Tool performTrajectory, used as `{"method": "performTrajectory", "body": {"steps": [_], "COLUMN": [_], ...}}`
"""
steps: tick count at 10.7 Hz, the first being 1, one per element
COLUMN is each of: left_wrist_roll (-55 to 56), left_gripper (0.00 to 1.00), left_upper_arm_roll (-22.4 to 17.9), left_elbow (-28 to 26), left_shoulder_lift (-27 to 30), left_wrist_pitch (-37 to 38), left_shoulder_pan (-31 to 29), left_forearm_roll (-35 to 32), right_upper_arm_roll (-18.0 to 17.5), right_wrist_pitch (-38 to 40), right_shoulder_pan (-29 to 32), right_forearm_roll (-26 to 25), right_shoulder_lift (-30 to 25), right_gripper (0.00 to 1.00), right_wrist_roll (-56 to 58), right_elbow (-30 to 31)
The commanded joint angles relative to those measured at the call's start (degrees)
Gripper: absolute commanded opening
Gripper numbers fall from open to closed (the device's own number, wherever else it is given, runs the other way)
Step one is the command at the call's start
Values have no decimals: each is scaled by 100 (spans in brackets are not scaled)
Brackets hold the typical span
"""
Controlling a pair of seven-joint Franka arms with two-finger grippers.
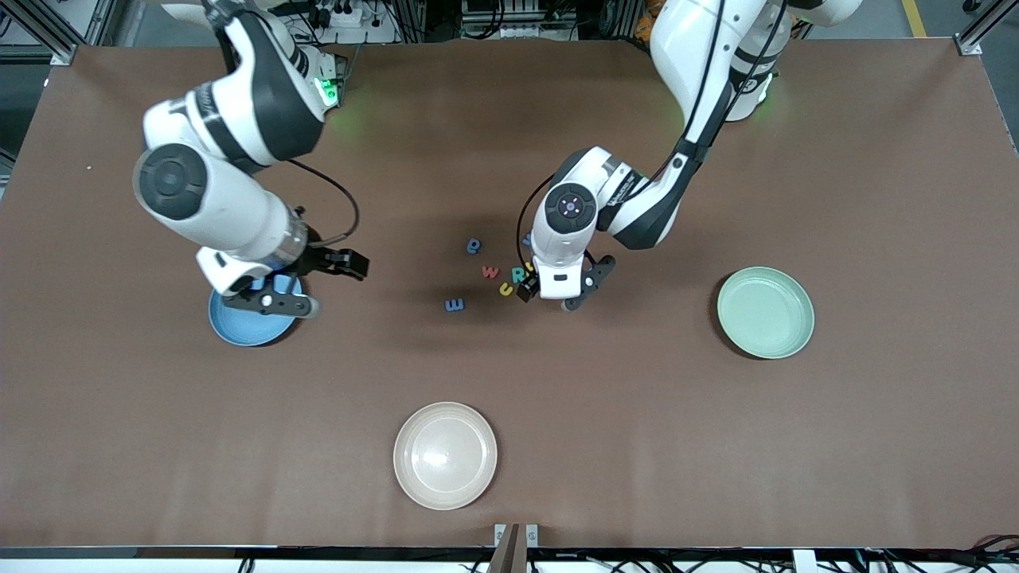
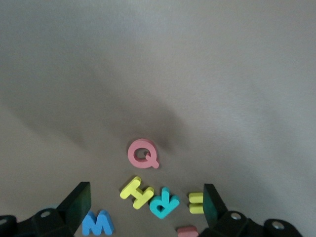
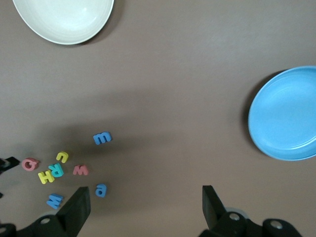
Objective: Sort upper and lower case letters into plates
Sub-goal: 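Grasp pink Q with the left gripper while the right gripper grasps blue m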
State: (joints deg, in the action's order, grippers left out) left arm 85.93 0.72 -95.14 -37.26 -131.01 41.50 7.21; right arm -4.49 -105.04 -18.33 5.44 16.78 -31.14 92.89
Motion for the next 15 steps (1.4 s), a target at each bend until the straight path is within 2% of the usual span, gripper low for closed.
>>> {"method": "performTrajectory", "body": {"steps": [1,3,5,7,12,15], "left_wrist_roll": [135,144,144,144,179,170], "left_gripper": [100,100,93,83,77,73], "left_upper_arm_roll": [-72,-72,-72,-81,-89,-89], "left_elbow": [-599,-848,-848,-839,-830,-813], "left_shoulder_lift": [96,175,158,114,-18,-106], "left_wrist_pitch": [-546,-741,-820,-899,-1216,-1286], "left_shoulder_pan": [113,95,86,104,113,122], "left_forearm_roll": [-17,-150,-150,-167,-220,-273], "right_upper_arm_roll": [1,1,1,1,1,-8], "right_wrist_pitch": [-358,-578,-789,-1157,-1634,-1949], "right_shoulder_pan": [-301,-495,-705,-820,-856,-830], "right_forearm_roll": [-17,-34,-34,-43,0,53], "right_shoulder_lift": [333,649,966,1238,1889,2074], "right_gripper": [100,100,100,100,100,100], "right_wrist_roll": [-663,-814,-823,-902,-2044,-2779], "right_elbow": [-25,-34,-34,-34,-52,-104]}}
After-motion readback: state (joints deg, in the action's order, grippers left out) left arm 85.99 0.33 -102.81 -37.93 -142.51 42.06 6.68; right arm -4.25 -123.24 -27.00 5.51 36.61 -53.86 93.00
